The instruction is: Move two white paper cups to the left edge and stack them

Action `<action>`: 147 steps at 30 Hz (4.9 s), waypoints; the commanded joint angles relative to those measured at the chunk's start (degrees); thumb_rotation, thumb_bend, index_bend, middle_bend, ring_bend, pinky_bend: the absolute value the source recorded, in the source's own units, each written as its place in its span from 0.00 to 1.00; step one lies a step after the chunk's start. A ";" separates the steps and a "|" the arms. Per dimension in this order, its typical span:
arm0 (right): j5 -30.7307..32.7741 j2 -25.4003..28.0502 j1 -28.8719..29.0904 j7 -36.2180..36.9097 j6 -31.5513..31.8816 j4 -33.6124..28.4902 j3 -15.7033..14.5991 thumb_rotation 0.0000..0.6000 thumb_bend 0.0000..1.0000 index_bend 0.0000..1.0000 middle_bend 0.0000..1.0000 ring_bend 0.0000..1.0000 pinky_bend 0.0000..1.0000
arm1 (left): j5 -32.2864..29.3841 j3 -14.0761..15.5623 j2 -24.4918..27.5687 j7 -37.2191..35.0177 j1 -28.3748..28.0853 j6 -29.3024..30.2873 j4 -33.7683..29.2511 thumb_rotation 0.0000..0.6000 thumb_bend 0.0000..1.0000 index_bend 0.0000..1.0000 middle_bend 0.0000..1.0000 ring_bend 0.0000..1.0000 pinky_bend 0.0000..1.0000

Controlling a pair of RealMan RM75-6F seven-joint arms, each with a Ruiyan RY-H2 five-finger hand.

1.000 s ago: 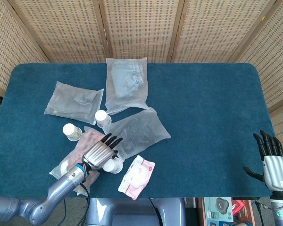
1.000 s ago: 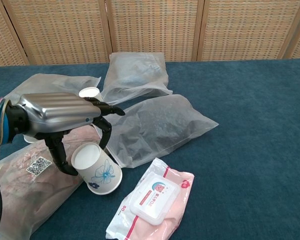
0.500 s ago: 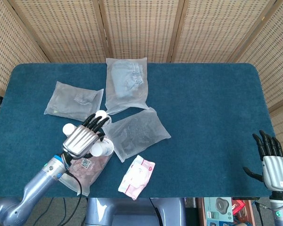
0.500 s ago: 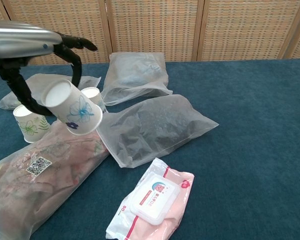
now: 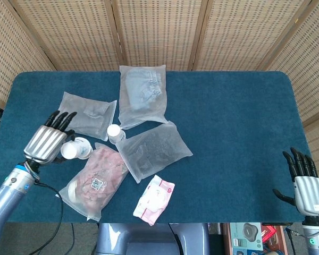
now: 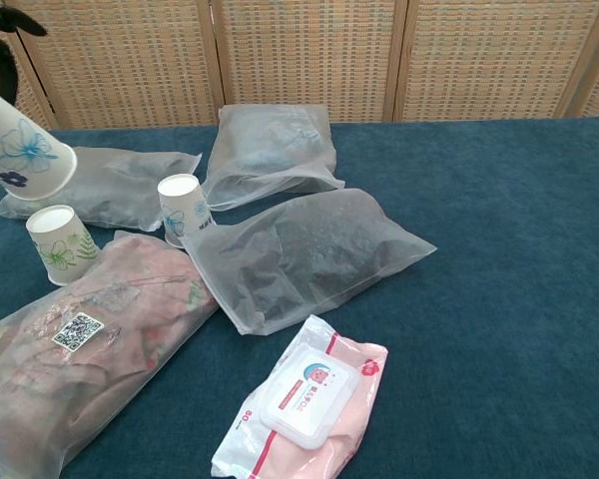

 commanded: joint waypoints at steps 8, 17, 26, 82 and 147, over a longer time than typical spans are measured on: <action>-0.20 -0.18 0.01 -0.51 0.02 -0.12 -0.13 1.00 0.09 0.00 0.00 0.00 0.00 | -0.98 0.90 -0.15 -7.70 4.25 -3.13 10.55 1.00 0.17 0.46 0.00 0.00 0.00; 0.03 -0.35 0.15 -0.84 -0.34 0.03 -0.12 1.00 0.09 0.00 0.00 0.00 0.00 | -5.20 0.50 -4.68 -10.63 4.78 -8.41 19.73 1.00 0.17 0.46 0.00 0.00 0.00; 0.31 -0.37 0.19 -0.73 -0.45 0.13 0.00 1.00 0.09 0.00 0.00 0.00 0.00 | -12.00 -0.47 -10.27 -6.72 2.53 -13.09 25.19 1.00 0.17 0.46 0.00 0.00 0.00; 0.52 -0.22 0.30 0.08 -0.72 0.33 0.03 1.00 0.09 0.00 0.00 0.00 0.00 | -28.44 -1.79 -24.69 4.55 -2.93 -11.80 33.38 1.00 0.17 0.19 0.00 0.00 0.00; 3.89 1.58 0.95 10.68 -4.33 2.89 1.01 1.00 0.09 0.00 0.00 0.00 0.00 | -52.55 -8.22 -39.03 30.79 -28.82 -7.92 34.25 1.00 0.17 0.18 0.00 0.00 0.00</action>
